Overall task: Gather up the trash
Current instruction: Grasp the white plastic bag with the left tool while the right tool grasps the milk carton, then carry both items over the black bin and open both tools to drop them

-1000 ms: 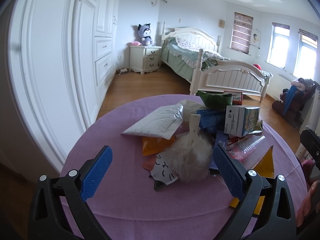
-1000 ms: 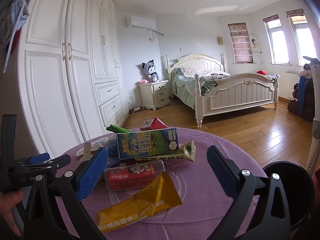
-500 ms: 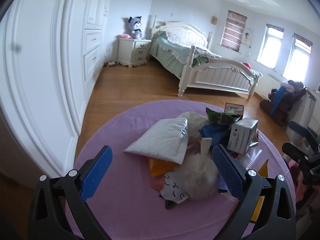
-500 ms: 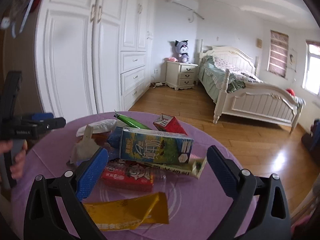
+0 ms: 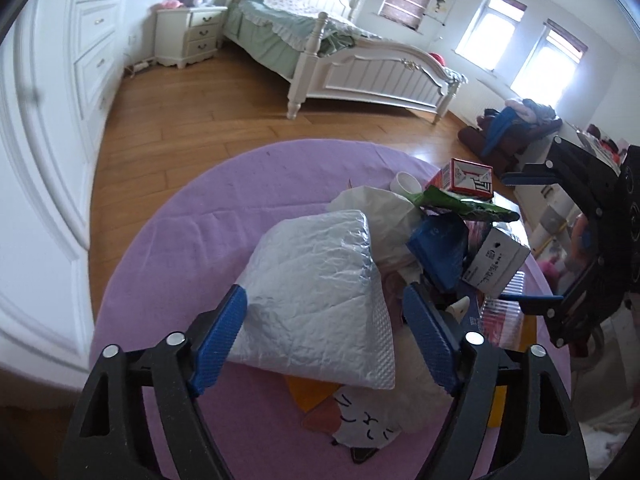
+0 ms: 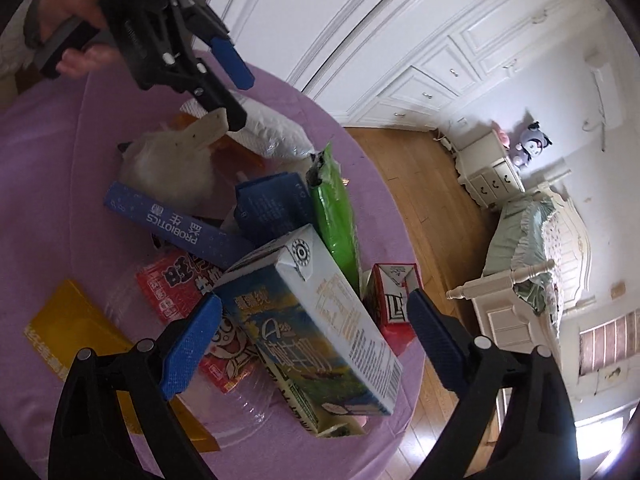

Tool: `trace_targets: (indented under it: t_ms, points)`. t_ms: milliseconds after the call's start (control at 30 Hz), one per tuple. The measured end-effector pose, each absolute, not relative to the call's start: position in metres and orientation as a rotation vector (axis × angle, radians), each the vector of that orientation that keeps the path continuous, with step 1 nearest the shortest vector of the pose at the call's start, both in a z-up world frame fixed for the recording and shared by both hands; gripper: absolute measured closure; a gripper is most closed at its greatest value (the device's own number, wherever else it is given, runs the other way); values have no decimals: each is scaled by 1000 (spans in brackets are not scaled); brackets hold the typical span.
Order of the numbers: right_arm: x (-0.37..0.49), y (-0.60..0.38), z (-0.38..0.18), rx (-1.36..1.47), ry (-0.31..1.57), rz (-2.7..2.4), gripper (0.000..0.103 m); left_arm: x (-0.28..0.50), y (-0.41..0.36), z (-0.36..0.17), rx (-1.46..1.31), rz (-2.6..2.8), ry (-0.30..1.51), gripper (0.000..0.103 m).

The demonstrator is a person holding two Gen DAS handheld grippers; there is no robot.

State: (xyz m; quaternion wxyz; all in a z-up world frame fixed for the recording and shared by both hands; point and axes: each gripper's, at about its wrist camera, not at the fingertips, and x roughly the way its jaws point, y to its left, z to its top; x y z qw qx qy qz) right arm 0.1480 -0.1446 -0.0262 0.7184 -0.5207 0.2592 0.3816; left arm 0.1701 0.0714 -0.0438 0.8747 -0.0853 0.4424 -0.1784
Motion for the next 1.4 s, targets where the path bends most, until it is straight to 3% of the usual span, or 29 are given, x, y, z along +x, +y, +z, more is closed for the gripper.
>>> trace_targets:
  t_ms: [67, 167, 400, 533, 567, 667, 767, 867, 933, 1000, 1067, 1400]
  points:
    - [147, -138, -35, -1199, 616, 848, 32, 178, 73, -51, -200, -377, 940, 31]
    - [146, -137, -32, -1150, 657, 873, 42, 184, 79, -55, -254, -403, 937, 40]
    - [133, -148, -23, -1072, 688, 886, 50, 181, 82, -56, -298, -412, 919, 61]
    - [117, -157, -3, -956, 667, 879, 52, 168, 79, -50, -281, -418, 907, 62]
    - [117, -160, 3, -920, 658, 876, 52, 167, 76, -48, -272, -411, 905, 56]
    - [106, -174, 22, -783, 629, 853, 52, 164, 72, -44, -251, -361, 905, 23]
    - [98, -191, 36, -618, 600, 816, 52, 167, 66, -41, -239, -340, 895, 20]
    - [93, -216, 51, -383, 590, 789, 52, 174, 56, -49, -173, -323, 929, 46]
    - [93, -237, 55, -202, 591, 783, 52, 171, 53, -49, -162, -310, 911, 55]
    - [91, -256, 53, -22, 595, 794, 52, 169, 57, -43, -211, -299, 888, 76]
    - [89, -275, 46, 135, 595, 810, 52, 162, 61, -33, -224, -271, 844, 84]
    - [85, -360, 20, 517, 478, 740, 52, 92, 3, 51, -252, -350, 657, 86]
